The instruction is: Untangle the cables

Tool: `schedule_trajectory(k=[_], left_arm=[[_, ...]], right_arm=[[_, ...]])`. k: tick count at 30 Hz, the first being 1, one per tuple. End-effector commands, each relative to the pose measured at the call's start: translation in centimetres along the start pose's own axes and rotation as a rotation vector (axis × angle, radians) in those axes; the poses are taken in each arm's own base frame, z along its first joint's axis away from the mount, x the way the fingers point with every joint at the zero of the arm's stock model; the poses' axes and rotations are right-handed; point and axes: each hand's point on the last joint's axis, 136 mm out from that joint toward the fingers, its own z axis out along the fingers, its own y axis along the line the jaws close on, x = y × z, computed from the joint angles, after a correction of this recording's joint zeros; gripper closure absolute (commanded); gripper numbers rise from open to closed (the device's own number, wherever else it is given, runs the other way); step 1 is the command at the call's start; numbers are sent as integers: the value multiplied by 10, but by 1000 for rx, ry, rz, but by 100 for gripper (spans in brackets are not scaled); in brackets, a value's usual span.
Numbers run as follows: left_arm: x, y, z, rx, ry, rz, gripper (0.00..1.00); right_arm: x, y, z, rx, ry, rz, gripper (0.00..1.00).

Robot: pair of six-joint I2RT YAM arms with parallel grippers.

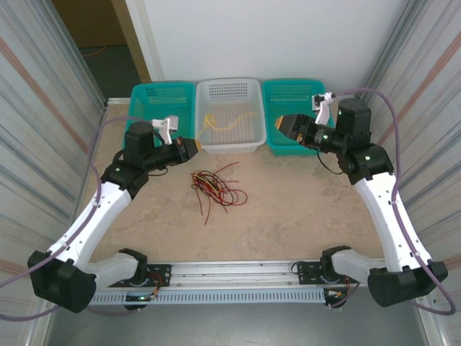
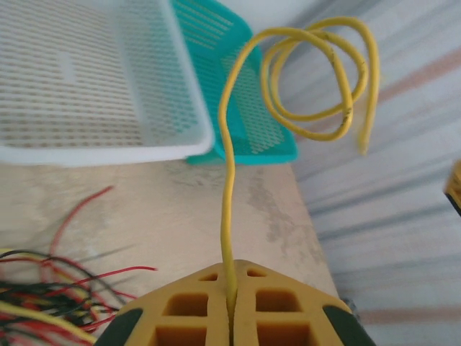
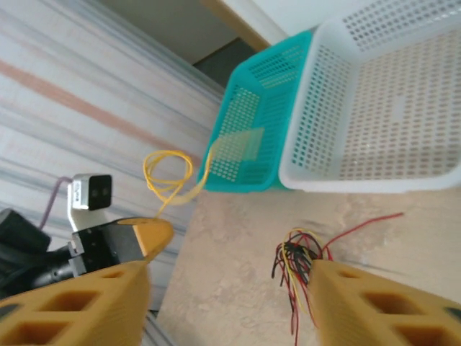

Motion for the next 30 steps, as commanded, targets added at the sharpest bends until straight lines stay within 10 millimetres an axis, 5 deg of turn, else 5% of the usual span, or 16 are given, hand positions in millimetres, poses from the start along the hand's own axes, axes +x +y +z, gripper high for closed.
schedule_trajectory(k=[1, 6, 12, 21, 22, 25, 26, 30], left_arm=[[-33, 55, -29, -246, -136, -168, 100], [-79, 107, -38, -253, -245, -409, 100], [-130, 138, -37, -333, -386, -479, 100], [-157, 186, -19, -436, -451, -624, 100], [-159, 189, -15, -422, -454, -637, 94], [-158, 193, 0, -392, -418, -659, 42], [-155, 195, 5, -381, -399, -663, 33], [-137, 200, 12, -379, -334, -668, 24]], right_arm=[[7, -14, -1, 67, 8, 20, 30], [25, -20, 14, 89, 64, 14, 40], [57, -13, 43, 116, 177, -34, 43], [86, -3, 62, 140, 267, -111, 49], [86, -3, 62, 143, 270, -113, 49], [86, -4, 62, 151, 274, -124, 49], [86, -5, 61, 156, 275, -127, 49], [87, -9, 63, 172, 281, -135, 49]])
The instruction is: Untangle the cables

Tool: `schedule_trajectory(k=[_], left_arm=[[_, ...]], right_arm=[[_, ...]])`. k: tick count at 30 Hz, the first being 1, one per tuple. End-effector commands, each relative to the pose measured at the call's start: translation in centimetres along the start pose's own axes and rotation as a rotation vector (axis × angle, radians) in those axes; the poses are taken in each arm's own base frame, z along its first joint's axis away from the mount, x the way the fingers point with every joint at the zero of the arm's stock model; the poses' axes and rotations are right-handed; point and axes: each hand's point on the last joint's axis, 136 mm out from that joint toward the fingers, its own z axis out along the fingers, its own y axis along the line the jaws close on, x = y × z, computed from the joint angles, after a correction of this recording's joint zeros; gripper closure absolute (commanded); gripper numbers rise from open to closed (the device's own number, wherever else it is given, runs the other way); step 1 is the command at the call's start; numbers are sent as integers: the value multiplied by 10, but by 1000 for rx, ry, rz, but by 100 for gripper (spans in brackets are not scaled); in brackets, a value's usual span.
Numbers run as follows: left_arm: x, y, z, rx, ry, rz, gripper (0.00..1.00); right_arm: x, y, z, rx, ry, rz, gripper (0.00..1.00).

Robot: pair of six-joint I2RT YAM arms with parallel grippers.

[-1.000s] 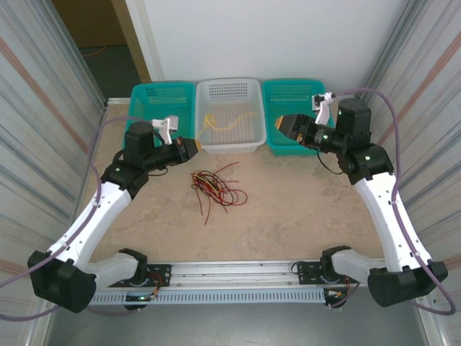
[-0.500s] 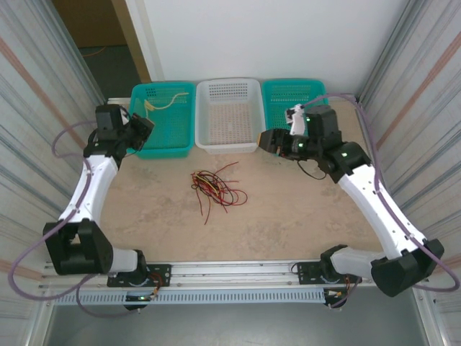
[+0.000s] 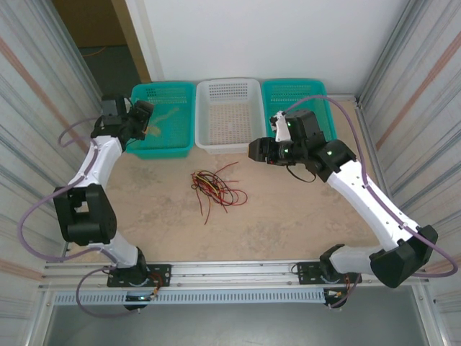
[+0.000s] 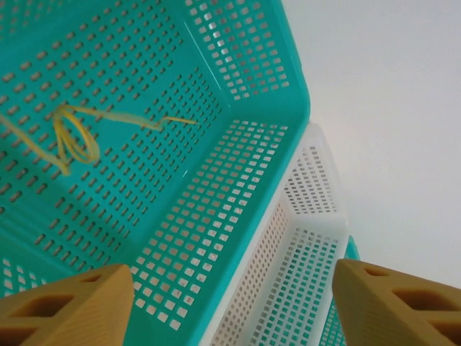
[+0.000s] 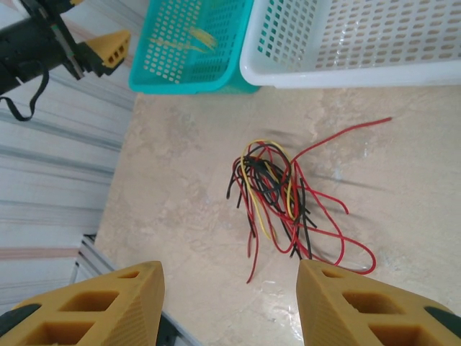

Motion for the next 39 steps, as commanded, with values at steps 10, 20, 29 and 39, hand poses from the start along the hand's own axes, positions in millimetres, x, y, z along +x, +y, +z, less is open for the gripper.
schedule_trajectory(k=[10, 20, 29, 39], left_arm=[[53, 7, -71, 5, 79, 236, 28], [178, 55, -116, -21, 373, 441, 41], [198, 76, -116, -21, 438, 408, 52], [216, 91, -105, -39, 514, 396, 53]], right_arm=[[17, -16, 35, 105, 105, -47, 49], [74, 0, 113, 97, 302, -100, 57], [112, -8, 162, 187, 429, -169, 66], [110, -44, 155, 364, 453, -202, 58]])
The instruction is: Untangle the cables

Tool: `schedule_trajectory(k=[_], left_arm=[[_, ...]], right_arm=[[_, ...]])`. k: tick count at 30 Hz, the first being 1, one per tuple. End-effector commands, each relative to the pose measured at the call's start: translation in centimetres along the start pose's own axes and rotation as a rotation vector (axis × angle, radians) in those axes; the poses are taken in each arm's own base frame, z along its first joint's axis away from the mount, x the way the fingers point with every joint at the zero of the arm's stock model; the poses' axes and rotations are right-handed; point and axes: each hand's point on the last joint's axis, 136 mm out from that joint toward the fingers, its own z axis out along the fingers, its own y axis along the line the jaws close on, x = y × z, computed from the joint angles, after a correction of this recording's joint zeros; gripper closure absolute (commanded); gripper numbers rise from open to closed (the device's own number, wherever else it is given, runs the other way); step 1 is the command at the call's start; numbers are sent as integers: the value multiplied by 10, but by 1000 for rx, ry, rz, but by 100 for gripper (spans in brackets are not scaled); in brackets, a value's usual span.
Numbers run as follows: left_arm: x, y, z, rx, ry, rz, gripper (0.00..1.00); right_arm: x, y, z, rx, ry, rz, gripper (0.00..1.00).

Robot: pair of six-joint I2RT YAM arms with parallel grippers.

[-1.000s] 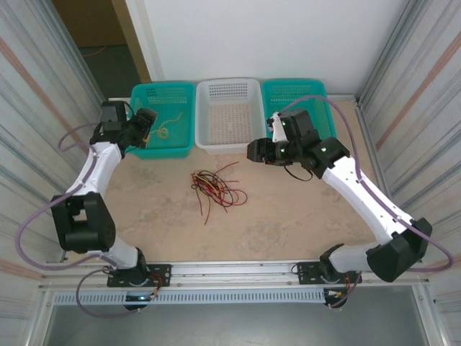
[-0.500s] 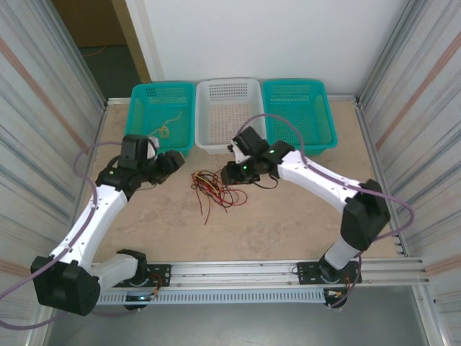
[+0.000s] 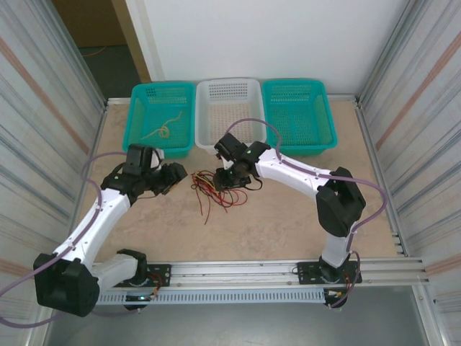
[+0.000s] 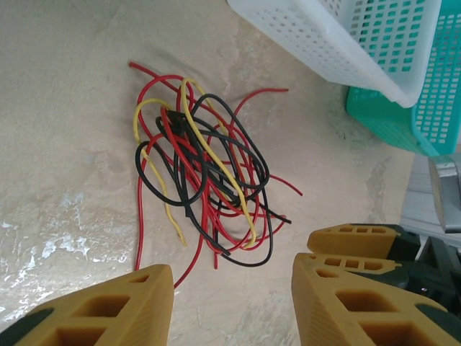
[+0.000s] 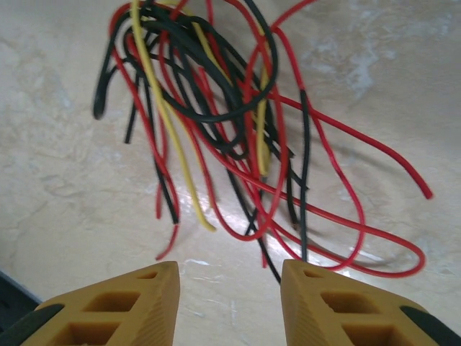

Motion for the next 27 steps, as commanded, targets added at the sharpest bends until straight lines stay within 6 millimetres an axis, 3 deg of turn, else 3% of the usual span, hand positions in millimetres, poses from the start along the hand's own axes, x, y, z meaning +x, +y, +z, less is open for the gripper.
schedule_trajectory(k=[1, 5, 12, 21, 27], left_arm=[[9, 2, 9, 8, 41, -1, 53], [12, 0, 13, 16, 47, -2, 54], [15, -2, 20, 7, 71, 7, 54], [17, -2, 27, 5, 88, 5, 54], [19, -6, 36, -2, 104, 13, 52]], right_arm=[[1, -17, -4, 94, 14, -20, 59], [-2, -26, 4, 93, 36, 12, 65], [-8, -24, 23, 46, 82, 40, 67], [30, -31, 20, 59, 127, 69, 69], [42, -28, 33, 38, 169, 76, 72]])
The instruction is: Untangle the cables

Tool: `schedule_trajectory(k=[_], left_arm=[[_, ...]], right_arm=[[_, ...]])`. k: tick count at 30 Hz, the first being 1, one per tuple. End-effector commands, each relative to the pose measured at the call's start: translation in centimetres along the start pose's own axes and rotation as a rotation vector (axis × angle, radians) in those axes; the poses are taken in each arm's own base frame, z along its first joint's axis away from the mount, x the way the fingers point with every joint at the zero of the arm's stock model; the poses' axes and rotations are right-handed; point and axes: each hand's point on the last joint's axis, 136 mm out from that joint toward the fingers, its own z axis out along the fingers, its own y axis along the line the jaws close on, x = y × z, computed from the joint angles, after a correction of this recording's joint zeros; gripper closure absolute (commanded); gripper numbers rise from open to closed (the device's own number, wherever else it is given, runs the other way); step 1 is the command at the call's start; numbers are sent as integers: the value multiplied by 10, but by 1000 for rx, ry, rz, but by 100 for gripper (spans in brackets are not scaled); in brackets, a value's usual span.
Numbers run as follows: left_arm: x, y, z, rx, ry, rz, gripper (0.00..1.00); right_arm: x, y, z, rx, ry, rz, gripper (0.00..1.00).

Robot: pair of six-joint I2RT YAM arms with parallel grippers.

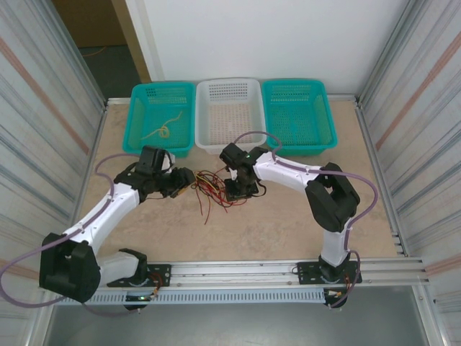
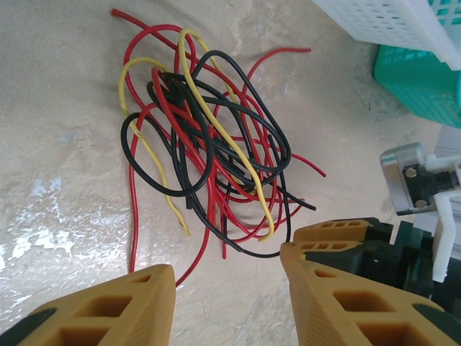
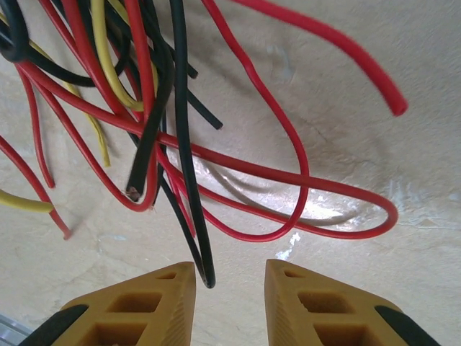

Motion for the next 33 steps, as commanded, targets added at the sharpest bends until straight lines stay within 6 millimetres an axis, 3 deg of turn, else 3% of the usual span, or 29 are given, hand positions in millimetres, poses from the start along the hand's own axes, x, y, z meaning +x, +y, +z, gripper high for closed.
schedule_trajectory(k=[1, 6, 13, 17, 21, 25, 33], left_arm=[[-1, -10, 3, 18, 7, 8, 51], [0, -5, 12, -10, 20, 11, 43], [-8, 1, 28, -55, 37, 35, 42], [-15, -4, 37, -56, 50, 46, 46], [-13, 3, 55, -78, 71, 43, 52], [-8, 13, 71, -105, 112, 15, 66], [-10, 7, 62, -97, 81, 11, 80]], right_arm=[[-1, 9, -3, -31, -8, 7, 73], [-12, 9, 1, -30, -26, 2, 79], [-15, 14, 8, -73, -34, -23, 84], [-14, 16, -7, -69, -67, -45, 100], [-13, 31, -45, -134, -156, -94, 100], [-10, 57, -100, -205, -273, -192, 100], [-17, 79, -214, -252, -519, -297, 100]])
